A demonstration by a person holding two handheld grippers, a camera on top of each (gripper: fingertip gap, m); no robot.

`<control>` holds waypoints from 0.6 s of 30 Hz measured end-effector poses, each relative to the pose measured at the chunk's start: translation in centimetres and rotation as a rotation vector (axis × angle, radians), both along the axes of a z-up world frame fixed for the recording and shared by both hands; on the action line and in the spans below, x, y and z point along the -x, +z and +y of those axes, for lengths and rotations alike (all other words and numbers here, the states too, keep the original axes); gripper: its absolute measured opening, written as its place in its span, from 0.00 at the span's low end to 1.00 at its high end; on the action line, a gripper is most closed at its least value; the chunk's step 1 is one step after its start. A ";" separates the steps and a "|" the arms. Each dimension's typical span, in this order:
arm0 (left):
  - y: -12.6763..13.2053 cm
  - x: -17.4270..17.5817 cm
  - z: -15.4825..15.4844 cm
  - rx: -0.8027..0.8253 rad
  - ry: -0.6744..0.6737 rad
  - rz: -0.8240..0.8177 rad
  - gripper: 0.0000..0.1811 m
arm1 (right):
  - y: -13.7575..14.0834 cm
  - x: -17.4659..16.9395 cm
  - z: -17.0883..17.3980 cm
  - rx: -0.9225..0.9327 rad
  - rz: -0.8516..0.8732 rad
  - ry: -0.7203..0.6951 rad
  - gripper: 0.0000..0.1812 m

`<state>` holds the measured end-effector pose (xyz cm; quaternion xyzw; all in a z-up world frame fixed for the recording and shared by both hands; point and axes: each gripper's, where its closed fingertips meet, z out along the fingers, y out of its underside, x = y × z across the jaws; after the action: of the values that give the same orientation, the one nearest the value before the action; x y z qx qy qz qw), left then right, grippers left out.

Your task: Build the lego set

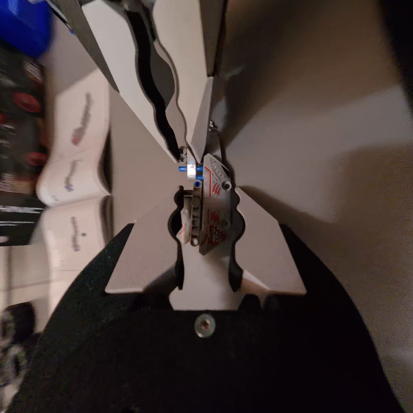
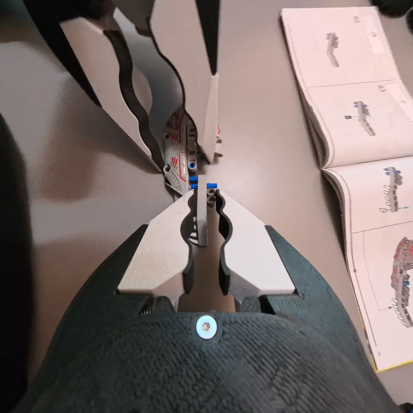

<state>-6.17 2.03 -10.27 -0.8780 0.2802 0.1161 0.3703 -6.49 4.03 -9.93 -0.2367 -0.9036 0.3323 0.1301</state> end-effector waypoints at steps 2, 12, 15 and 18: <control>0.5 0.1 0.2 -0.099 -0.033 0.174 0.22 | 0.6 0.3 0.0 0.014 0.054 -0.015 0.08; 1.0 0.6 0.4 -0.214 -0.001 0.371 0.22 | 1.8 0.9 0.3 -0.064 0.274 -0.005 0.08; 0.8 0.7 0.4 -0.193 0.034 0.296 0.22 | 2.1 0.5 0.0 -0.065 0.280 0.025 0.08; 0.8 0.8 0.4 -0.176 0.034 0.287 0.22 | 2.1 0.4 0.2 -0.098 0.293 0.033 0.08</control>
<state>-6.93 2.47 -9.50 -0.8211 0.3040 0.2708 0.4001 -6.88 4.21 -7.81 -0.1641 -0.8940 0.3207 0.2666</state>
